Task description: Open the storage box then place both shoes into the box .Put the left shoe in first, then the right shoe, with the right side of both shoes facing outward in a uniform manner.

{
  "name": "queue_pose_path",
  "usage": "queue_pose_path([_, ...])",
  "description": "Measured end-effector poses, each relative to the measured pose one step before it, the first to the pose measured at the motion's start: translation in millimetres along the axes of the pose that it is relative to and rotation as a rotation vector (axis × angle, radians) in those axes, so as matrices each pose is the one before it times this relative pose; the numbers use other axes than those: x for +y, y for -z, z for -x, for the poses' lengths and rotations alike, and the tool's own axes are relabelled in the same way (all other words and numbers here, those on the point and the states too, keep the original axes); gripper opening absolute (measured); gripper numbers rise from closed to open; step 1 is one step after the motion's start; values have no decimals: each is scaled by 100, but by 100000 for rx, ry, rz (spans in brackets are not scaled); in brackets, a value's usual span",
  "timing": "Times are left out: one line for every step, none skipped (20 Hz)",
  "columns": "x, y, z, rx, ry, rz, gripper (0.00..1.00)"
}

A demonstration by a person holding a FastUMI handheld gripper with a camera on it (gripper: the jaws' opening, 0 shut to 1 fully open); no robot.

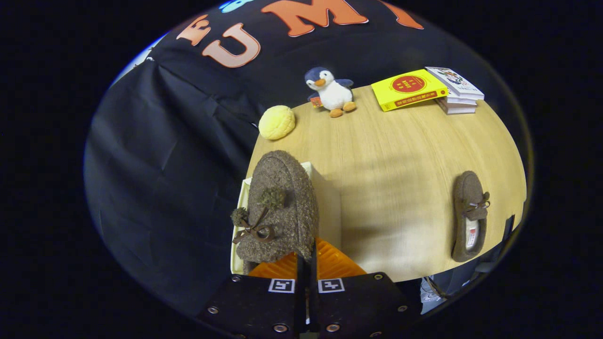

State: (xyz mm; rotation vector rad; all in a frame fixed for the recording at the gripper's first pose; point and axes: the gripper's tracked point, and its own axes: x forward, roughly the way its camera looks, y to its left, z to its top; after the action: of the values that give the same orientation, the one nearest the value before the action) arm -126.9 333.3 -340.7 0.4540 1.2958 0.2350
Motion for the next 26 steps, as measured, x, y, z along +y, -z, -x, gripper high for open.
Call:
queue_pose_path([1059, 324, -751, 36, 222, 294, 4])
queue_pose_path([1126, 229, -845, 495, -252, 79, 4])
queue_pose_path([1234, 430, -969, 1048, -348, 250, 4])
queue_pose_path([899, 131, -989, 325, 184, 461, 4])
queue_pose_path([632, 172, -878, 224, 1004, 1159, 4])
queue_pose_path([420, 351, -1062, 1398, 1484, 1815, 4])
queue_pose_path([153, 715, -1115, 1827, 1749, 665, 4])
queue_pose_path([206, 680, -1089, 2193, 1182, -155, 4])
queue_pose_path([54, 463, -964, 1332, 1098, -1076, 4])
queue_pose_path([-48, 103, -1010, 633, 1139, -1523, 4])
queue_pose_path([-270, 19, -1192, 458, 2105, -1812, 4])
queue_pose_path([-329, -48, -1050, 1172, 2878, -498, 4])
queue_pose_path([-211, 147, -955, 1701, 2687, -188, 4])
queue_pose_path([-86, 180, -805, 1396, 1774, -759, 4])
queue_pose_path([316, 343, -652, 1514, 577, -753, 4])
queue_pose_path([301, 238, -623, 1404, 66, -1238, 4])
queue_pose_path([460, 314, -644, 1474, -184, -1172, 4])
queue_pose_path([394, 279, -655, 1654, 6, -902, 4])
queue_pose_path([297, 442, -620, 1822, 173, -306, 5])
queue_pose_path([98, 422, -551, 1714, 922, 416, 5])
queue_pose_path([-113, 331, -283, 1128, 1119, 449, 7])
queue_pose_path([6, 436, -258, 1225, 189, 16, 8])
queue_pose_path([179, 369, -345, 1695, -878, -146, 12])
queue_pose_path([35, 388, -33, 1823, -490, 377, 14])
queue_pose_path([132, 453, 86, 1718, -1595, 753, 19])
queue_pose_path([140, 110, 292, 322, -1915, 583, 22])
